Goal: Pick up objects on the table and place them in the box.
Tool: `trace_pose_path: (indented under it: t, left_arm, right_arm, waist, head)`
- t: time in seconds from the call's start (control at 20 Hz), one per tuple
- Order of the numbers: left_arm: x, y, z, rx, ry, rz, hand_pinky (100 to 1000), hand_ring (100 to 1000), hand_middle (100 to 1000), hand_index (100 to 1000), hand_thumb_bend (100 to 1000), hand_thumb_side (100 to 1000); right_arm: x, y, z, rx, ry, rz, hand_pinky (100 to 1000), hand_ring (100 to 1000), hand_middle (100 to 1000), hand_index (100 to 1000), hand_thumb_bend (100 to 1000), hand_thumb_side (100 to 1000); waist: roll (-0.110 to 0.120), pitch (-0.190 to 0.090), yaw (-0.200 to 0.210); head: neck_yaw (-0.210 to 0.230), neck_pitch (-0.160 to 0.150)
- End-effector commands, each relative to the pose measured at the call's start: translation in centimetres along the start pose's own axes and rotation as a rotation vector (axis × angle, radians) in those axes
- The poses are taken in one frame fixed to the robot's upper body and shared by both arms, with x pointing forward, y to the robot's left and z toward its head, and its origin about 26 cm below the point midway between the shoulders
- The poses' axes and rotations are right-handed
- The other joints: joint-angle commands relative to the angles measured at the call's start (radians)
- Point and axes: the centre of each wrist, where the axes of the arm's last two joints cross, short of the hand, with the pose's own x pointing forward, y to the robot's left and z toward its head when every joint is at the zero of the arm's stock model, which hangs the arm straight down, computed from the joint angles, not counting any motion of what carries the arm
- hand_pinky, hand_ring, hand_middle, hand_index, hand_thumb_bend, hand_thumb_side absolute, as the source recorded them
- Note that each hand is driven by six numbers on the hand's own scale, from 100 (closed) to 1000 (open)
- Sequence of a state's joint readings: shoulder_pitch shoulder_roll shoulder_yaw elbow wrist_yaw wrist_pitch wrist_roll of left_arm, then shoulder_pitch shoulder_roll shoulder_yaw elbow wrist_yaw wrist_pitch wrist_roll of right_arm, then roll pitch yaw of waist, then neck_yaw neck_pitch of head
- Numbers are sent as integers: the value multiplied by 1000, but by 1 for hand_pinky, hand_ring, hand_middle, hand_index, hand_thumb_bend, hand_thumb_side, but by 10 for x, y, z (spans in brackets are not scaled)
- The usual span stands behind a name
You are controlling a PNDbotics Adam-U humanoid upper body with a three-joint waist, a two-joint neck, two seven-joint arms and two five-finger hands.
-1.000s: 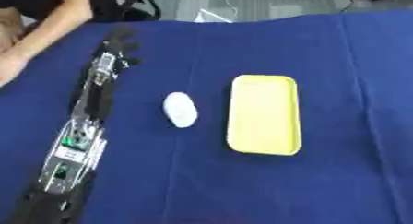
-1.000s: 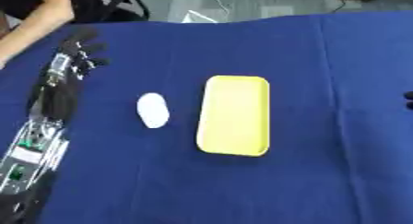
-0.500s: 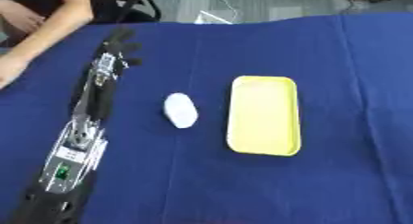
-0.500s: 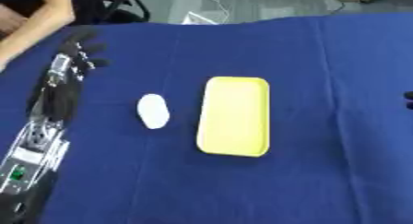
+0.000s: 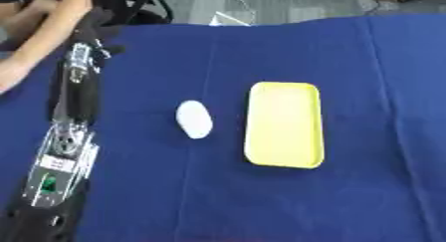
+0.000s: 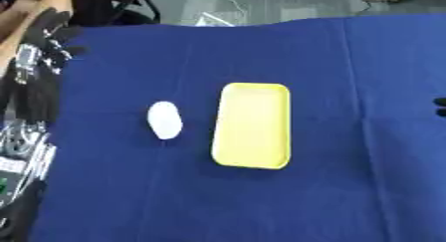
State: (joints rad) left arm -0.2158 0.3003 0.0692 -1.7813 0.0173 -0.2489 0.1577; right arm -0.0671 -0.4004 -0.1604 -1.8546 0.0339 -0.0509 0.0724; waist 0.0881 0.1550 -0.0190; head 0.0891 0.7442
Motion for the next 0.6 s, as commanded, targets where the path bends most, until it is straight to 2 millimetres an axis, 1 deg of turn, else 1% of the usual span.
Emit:
trace_pose_path:
  t: [0.05, 0.6]
  left_arm:
    - [9, 7, -6, 6, -38, -25, 743, 833, 892, 965, 123, 993]
    - [11, 7, -7, -5, -47, -30, 745, 834, 893, 963, 137, 975]
  right_arm:
    - [5, -5, -2, -6, -21, 19, 671, 687, 886, 968, 311, 785]
    - [5, -5, -2, -6, -21, 17, 671, 687, 885, 968, 313, 785]
  waist:
    - [-6, -12, 1]
    - [-5, -12, 0]
  head:
    - [-10, -4]
    - [-11, -6]
